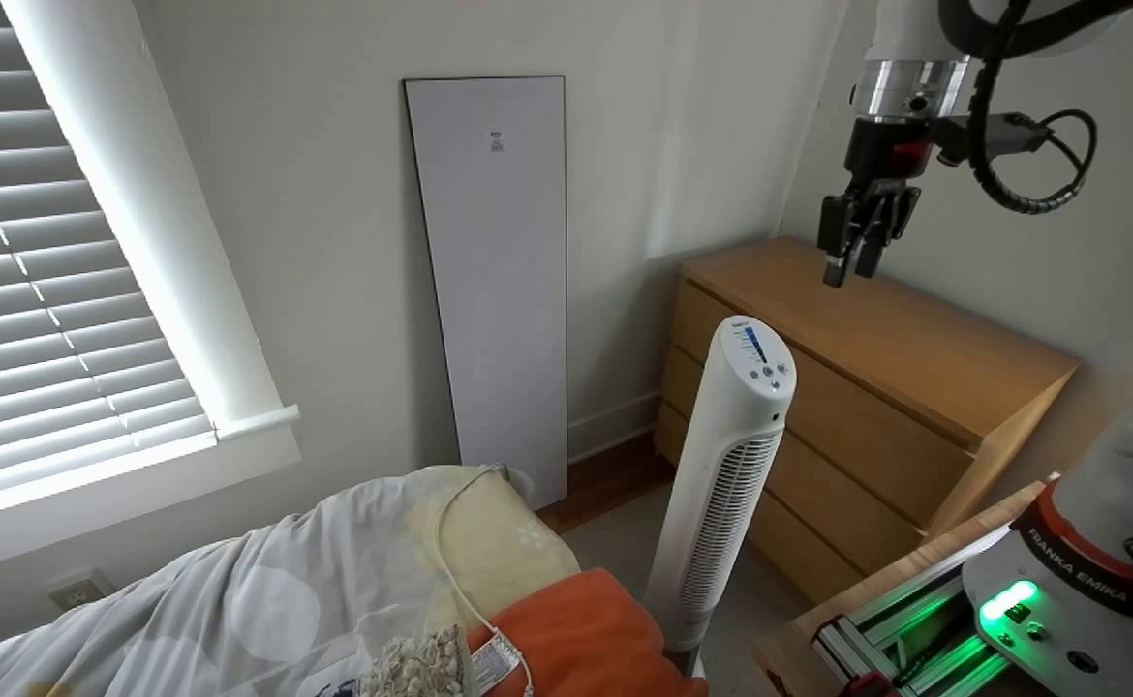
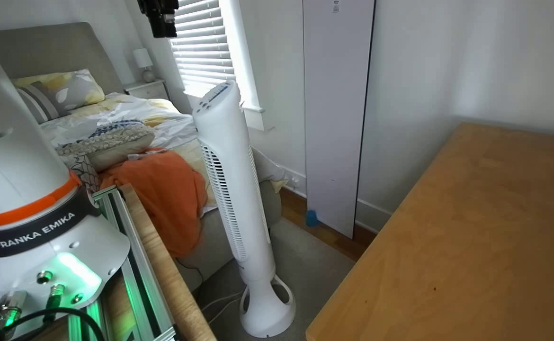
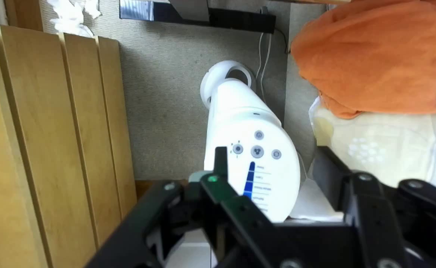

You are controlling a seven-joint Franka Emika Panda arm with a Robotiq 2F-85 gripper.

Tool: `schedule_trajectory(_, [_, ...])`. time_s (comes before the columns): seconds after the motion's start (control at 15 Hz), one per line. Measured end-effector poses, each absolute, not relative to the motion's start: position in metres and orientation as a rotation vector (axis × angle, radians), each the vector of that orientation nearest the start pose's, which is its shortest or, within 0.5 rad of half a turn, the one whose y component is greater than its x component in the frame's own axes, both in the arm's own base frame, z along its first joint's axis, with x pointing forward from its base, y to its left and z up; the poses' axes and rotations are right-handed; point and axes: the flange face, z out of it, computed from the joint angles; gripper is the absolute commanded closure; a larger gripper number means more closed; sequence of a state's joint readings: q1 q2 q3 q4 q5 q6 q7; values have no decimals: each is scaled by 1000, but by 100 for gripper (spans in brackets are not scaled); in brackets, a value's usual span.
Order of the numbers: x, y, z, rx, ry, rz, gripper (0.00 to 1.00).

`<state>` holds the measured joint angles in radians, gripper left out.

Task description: Press a button on the white fan

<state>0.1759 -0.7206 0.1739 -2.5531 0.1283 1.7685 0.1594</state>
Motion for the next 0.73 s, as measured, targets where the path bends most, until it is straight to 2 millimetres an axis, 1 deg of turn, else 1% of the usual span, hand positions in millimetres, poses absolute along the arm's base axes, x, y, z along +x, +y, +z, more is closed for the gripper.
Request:
schedule_trajectory(0.07, [300, 126, 497, -3141, -140, 63, 0])
schedule_trajectory(0.27, [289, 123, 513, -3149, -25, -69, 1])
schedule_trajectory(0.33, [287, 121, 517, -3168, -8, -115, 0])
schedule_trajectory(0.47, [283, 119, 519, -3191, 8, -165, 0])
schedule_trajectory(0.73, [281, 118, 518, -3199, 17, -175, 0])
